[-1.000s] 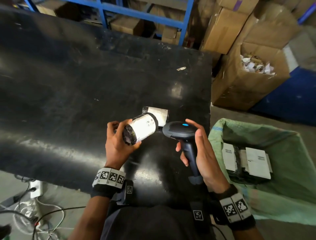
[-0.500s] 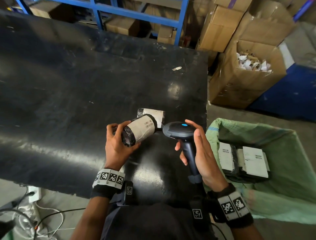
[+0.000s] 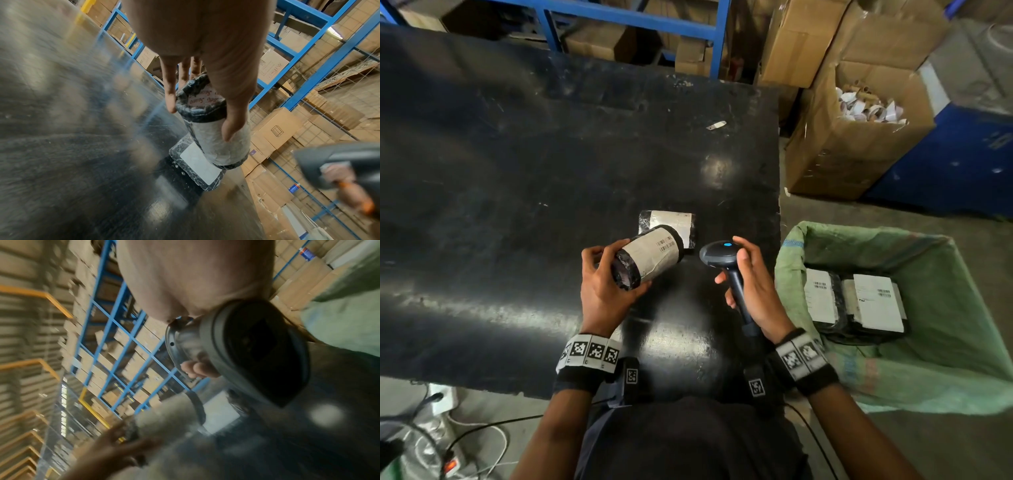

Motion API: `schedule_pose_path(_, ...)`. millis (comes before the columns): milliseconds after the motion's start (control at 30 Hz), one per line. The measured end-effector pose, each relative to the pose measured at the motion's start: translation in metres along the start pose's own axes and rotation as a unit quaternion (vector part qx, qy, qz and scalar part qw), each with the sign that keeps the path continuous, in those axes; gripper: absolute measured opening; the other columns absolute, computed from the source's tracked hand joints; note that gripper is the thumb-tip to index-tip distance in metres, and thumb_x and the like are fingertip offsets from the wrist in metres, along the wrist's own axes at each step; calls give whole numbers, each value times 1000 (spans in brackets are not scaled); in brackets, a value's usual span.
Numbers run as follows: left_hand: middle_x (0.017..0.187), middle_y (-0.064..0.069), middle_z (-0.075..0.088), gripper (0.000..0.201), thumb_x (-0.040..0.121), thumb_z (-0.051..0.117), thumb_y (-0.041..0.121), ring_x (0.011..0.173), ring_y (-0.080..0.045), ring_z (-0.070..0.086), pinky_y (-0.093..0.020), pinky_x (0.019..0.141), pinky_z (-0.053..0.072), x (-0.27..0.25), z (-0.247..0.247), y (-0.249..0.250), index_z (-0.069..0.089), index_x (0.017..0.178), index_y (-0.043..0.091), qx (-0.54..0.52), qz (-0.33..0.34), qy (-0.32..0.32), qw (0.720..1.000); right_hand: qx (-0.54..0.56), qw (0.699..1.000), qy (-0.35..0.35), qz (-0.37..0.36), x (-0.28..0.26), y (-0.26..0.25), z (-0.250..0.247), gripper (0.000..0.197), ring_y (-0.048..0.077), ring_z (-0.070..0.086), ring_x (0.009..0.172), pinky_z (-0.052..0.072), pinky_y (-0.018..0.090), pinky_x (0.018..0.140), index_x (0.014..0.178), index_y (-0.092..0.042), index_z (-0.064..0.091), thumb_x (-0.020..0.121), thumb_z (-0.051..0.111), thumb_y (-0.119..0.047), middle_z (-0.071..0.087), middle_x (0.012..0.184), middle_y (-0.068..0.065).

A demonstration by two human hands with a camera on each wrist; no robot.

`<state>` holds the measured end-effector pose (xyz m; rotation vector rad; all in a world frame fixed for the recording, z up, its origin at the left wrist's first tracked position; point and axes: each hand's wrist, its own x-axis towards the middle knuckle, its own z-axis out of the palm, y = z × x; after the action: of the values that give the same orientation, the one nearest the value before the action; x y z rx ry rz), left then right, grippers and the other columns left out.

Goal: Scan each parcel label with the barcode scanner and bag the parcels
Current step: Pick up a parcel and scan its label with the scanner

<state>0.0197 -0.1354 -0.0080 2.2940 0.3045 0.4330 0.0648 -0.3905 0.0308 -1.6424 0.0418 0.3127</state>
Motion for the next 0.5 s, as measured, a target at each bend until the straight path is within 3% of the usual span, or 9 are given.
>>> schedule_pose_path(67, 128, -13, 45, 85, 56, 96, 20, 106, -12, 50, -22, 82, 47, -1, -1, -1, 60, 133, 21, -2, 0, -4, 1000, -40, 998, -1, 42, 16, 33, -2, 32, 35, 58, 63, 48, 43, 57, 132, -42, 42, 101, 37, -48, 69, 91, 14)
schedule_pose_path(167, 127, -13, 44, 86, 55, 97, 20, 107, -17, 52, -28, 85, 49, -2, -2, -1, 60, 133, 23, -2, -1, 1, 1000, -85, 991, -5, 99, 33, 77, -3, 41, 23, 54, 48, 48, 37, 53, 139, -31, 35, 101, 36, -48, 64, 83, 11)
schedule_pose_path(300, 126, -13, 45, 88, 54, 98, 20, 105, -12, 49, -27, 88, 48, -5, -4, 0, 60, 133, 21, -11, 1, 12, 1000, -73, 986, -2, 153, 39, 117, -1, 40, 14, 53, 45, 48, 25, 44, 140, -25, 30, 103, 35, -41, 60, 88, 13)
schedule_pose_path(367, 125, -13, 45, 88, 53, 99, 22, 105, -13, 51, -27, 89, 49, -6, -5, 3, 60, 132, 21, -13, 5, 11, 1000, -53, 986, 1, 157, 38, 124, 2, 31, 15, 59, 61, 51, 26, 51, 134, -30, 32, 104, 36, -38, 59, 107, 18)
schedule_pose_path(433, 125, -12, 46, 88, 52, 99, 23, 105, -16, 54, -31, 90, 52, -5, -5, 4, 61, 132, 22, -19, 4, 0, 1000, -118, 982, 4, 150, 39, 125, 1, 35, 25, 65, 92, 52, 35, 78, 137, -33, 34, 103, 36, -41, 58, 129, 19)
schedule_pose_path(500, 125, -9, 47, 88, 52, 99, 24, 107, -17, 57, -37, 92, 56, -3, -6, 6, 60, 131, 23, -38, 3, -22, 999, -271, 953, 24, 132, 40, 120, -6, 49, 34, 54, 123, 39, 40, 105, 147, -30, 35, 101, 36, -47, 55, 136, 18)
